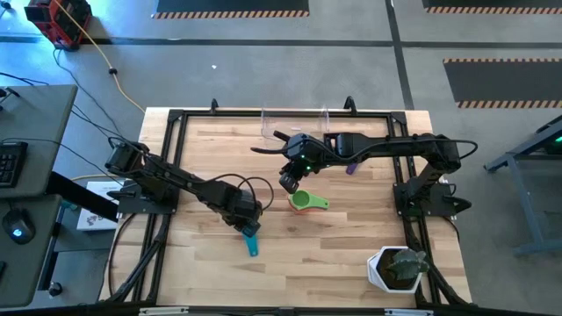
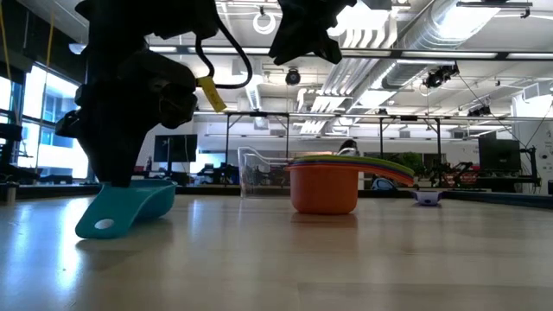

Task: Nest measuring cups in basket
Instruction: Stack the light blue measuring cup on top of the green measuring cup

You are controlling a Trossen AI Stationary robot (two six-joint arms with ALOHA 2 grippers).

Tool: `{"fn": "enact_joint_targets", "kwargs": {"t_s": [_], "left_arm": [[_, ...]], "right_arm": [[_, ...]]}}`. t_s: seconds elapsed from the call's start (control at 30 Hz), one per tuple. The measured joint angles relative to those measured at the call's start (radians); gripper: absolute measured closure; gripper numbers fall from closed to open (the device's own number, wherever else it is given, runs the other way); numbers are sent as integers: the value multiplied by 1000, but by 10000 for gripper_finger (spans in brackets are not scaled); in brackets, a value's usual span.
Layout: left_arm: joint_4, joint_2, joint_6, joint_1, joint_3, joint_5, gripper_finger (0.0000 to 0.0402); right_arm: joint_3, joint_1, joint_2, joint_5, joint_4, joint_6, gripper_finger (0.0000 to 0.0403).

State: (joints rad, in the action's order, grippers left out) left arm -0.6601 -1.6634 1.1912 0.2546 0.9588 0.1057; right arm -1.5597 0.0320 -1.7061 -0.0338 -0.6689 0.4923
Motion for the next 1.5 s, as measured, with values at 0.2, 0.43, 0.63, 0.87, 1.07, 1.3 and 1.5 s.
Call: {"fn": "enact_joint_targets", "kwargs": {"t_s": [0.2, 0.43, 0.63, 0.87, 1.07, 1.3, 1.5], "left_arm": [[-2, 7, -8, 0, 0, 0, 330], [-44, 71, -10, 0, 0, -22, 330], [-126, 148, -53, 0, 0, -24, 330], [-254, 263, -126, 0, 0, -35, 330], [-337, 391, -158, 0, 0, -80, 330], [-346, 542, -183, 0, 0, -121, 330], [-352, 644, -209, 0, 0, -157, 330]], "right_arm": [[0, 0, 0, 0, 0, 8, 336], [0, -6, 0, 8, -1, 28, 336], [0, -35, 0, 10, 0, 101, 336], [0, -89, 0, 0, 29, 212, 336], [0, -140, 0, -52, 127, 301, 336], [0, -183, 0, -168, 300, 318, 336], [0, -209, -5, -281, 457, 290, 336]]}}
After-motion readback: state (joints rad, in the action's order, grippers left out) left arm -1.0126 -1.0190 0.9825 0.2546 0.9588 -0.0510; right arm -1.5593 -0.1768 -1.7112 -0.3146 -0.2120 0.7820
